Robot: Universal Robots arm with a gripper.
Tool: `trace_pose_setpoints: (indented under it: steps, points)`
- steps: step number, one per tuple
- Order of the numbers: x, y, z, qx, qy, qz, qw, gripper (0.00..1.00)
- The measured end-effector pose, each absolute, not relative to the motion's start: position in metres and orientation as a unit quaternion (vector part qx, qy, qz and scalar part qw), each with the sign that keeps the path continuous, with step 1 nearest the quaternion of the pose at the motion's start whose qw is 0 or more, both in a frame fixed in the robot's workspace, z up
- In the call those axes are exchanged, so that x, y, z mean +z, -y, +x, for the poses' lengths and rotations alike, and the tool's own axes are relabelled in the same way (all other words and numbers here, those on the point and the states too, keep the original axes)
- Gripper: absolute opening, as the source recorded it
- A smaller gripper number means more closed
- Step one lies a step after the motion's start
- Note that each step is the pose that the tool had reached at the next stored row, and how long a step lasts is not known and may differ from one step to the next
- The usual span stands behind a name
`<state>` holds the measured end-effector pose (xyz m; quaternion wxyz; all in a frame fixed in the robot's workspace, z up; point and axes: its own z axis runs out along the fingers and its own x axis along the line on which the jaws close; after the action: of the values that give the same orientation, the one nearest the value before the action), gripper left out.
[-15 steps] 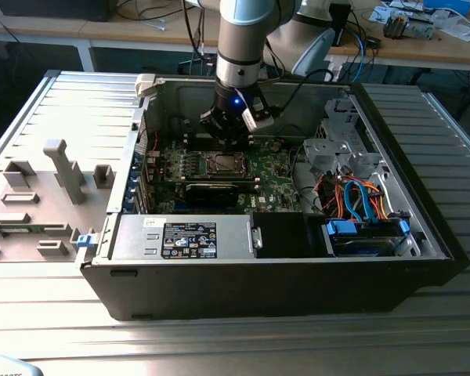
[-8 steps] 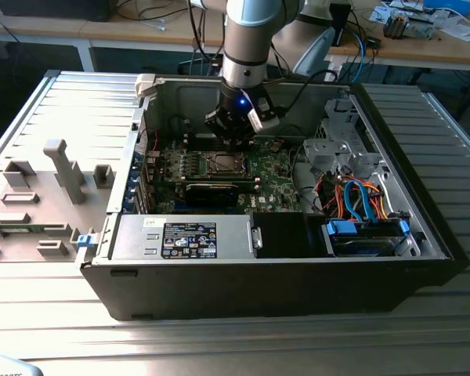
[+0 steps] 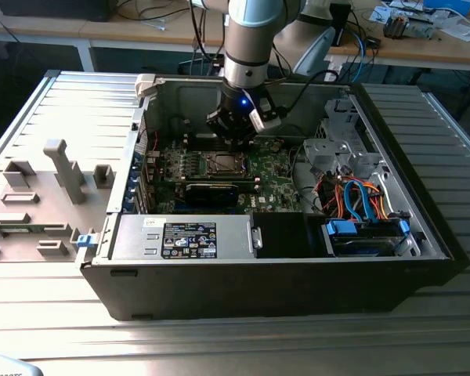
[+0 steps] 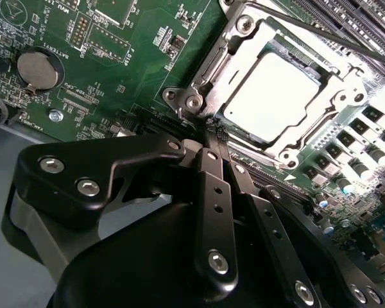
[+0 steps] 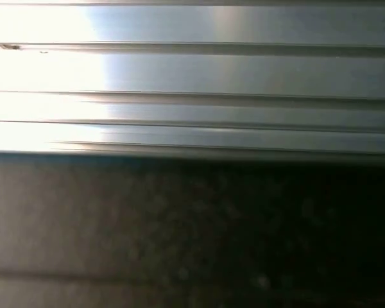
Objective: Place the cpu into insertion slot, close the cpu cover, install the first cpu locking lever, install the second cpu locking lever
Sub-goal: 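Install the first cpu locking lever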
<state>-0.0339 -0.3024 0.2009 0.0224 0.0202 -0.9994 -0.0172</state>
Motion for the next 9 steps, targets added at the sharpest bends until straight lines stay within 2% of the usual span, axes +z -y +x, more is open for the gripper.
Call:
trace_pose_setpoints:
  steps: [9]
  points:
    - [0.213, 0.303, -0.034, -0.017, 0.999, 0.020, 0.022, 0.11]
